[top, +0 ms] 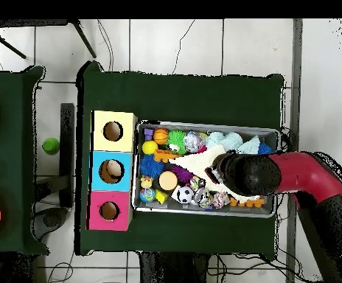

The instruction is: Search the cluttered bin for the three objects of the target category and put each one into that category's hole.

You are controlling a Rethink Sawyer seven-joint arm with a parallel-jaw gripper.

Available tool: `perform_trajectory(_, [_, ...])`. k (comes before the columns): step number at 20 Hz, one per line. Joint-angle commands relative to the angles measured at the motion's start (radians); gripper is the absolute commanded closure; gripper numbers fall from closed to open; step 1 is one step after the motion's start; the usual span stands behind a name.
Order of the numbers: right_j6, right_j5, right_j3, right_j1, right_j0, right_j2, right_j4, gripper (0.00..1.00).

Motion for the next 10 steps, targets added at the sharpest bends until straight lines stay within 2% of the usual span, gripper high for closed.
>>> perform_trajectory(1, [0.13,-0.2,0.066,0.031,0.047,0.014,0.022,0.0])
perform_trajectory(4, [0.151,-0.271,0.064,0.054,0.072,-0.019,0.013,0.0])
perform_trajectory(10, [0.14,-0.332,0.051,0.061,0.102,-0.05,0.015,0.0])
